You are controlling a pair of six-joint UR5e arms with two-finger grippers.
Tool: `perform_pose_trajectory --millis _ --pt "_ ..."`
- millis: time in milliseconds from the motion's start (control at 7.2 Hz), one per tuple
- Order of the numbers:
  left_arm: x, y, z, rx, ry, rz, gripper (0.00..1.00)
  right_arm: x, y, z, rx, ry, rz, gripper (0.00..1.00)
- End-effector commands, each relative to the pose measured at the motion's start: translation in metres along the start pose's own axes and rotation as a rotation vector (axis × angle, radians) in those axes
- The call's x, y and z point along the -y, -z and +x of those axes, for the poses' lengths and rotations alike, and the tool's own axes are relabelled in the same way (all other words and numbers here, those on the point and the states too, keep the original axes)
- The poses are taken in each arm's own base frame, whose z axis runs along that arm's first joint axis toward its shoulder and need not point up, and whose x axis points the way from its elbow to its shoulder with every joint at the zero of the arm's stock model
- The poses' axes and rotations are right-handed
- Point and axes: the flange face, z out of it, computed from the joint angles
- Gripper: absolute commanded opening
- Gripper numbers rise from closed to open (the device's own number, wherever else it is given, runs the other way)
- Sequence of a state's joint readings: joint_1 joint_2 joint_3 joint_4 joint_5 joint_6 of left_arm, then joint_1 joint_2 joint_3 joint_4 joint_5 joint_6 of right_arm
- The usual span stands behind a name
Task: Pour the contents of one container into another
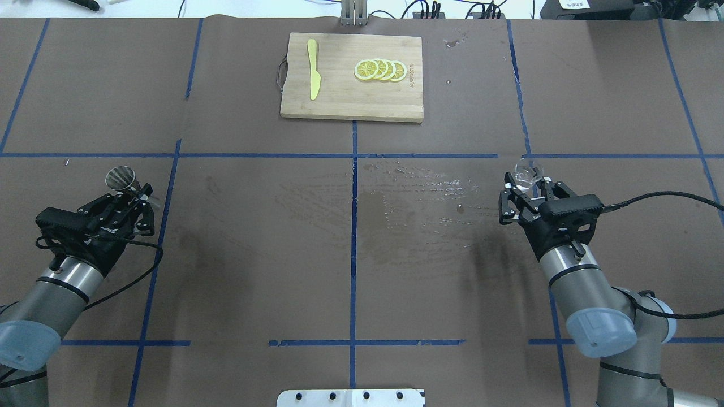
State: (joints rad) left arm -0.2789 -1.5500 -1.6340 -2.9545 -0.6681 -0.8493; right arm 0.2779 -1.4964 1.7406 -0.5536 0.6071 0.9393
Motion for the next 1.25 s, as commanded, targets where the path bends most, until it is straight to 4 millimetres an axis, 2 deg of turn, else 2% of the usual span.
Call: perform_pose_trajectory --millis 0,139,278,417,556,694,972,1111 --pt "0.034 -0.020 0.079 -0.069 0.031 0.068 0.00 0.060 -0.021 -0.101 0.013 0.039 0.003 0.07" --pt "0.049 -0.026 0.110 -0.095 -0.007 0.095 0.00 0.092 -0.016 -0.138 0.028 0.054 -0.033 0.07" --pt "0.062 -0.030 0.135 -0.115 -0.016 0.117 0.00 0.113 -0.004 -0.147 0.066 0.061 -0.090 0.08" --pt "0.067 -0.036 0.158 -0.110 -0.081 0.111 0.00 0.129 0.000 -0.161 0.063 0.074 -0.103 0.08" --pt "0.077 -0.050 0.200 -0.101 -0.117 0.101 0.00 0.144 0.000 -0.182 0.052 0.093 -0.114 0.08" --pt "0.078 -0.066 0.238 -0.098 -0.125 0.092 0.00 0.141 0.000 -0.184 0.043 0.119 -0.125 0.08" --pt "0.056 -0.081 0.260 -0.095 -0.101 0.067 0.00 0.146 0.001 -0.196 0.037 0.241 -0.135 0.07" --pt "0.049 -0.090 0.282 -0.098 -0.095 0.058 0.00 0.153 0.001 -0.202 0.038 0.243 -0.131 0.07"
